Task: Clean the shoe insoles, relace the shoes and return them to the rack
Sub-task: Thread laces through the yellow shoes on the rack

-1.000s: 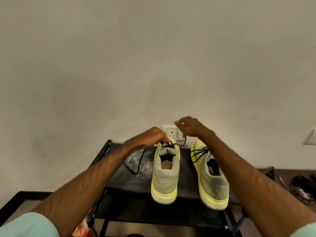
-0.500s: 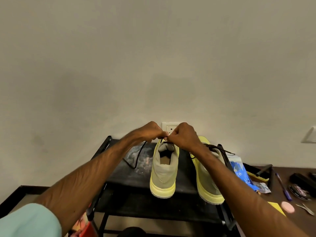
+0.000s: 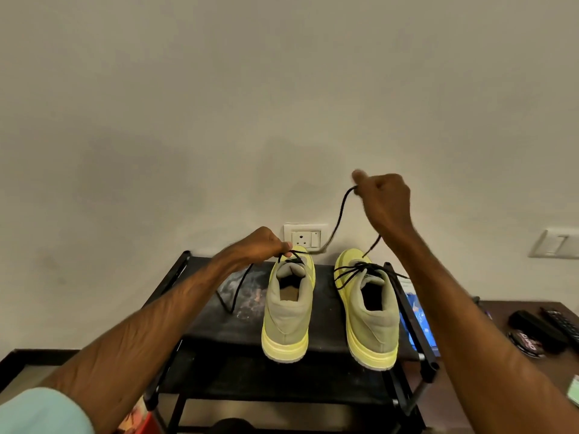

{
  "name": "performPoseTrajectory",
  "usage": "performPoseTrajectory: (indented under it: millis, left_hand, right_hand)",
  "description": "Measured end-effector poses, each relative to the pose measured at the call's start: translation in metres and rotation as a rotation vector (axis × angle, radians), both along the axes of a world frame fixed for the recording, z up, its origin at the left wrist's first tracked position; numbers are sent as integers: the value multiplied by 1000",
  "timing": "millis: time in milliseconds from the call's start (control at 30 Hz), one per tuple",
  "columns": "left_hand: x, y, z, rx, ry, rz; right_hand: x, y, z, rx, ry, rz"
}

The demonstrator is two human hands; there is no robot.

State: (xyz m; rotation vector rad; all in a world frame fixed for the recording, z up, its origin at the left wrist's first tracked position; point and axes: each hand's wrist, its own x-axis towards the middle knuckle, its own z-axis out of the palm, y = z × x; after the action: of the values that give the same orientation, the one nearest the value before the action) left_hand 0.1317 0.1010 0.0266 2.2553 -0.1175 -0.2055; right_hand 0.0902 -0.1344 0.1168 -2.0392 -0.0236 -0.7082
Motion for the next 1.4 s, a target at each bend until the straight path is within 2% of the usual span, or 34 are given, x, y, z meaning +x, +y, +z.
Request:
performPoseTrajectory:
  millis: [67,133,167,233,300,333,733,900,1033,1200,1300,1400]
  left_hand:
    - [0,-1,1,0,6,0]
    - [-1,-1,3,4,10,5]
    - [-1,-1,5,11,14,6]
    - [-2,-2,7,32,25,5]
    - [-3,-3,10,57,35,14]
    - [-2,-3,11,65,37,19]
    - [-6,14,8,-57,30,22]
    - [-10,27,-7,-163,38,-2]
    - [-12,34,-14,-161,-30,-52]
    - [-9,34,-6,-48,-64,-182]
    - [-5,30,4,154,-46,-275]
    - [-2,21,17,297,-13,-250]
  right_hand:
    - [8,-4,-17,-425,276,-31]
    - [5,5,-38,-687,410,-49]
    - [4,11,-48,-688,379,-3]
    - [-2,28,-60,-568,292,184]
    - [-2,45,-70,-456,331,351]
    - [-2,52,-73,-443,339,366]
    - [17,45,-85,-374,270,341]
    - [15,30,-95,-413,383,290]
    - [13,29,-95,-454,418,261]
    - [15,31,-88,-494,441,251]
    - [17,31,-84,-502,464,257]
    - [21,32,-75,-489,473,305]
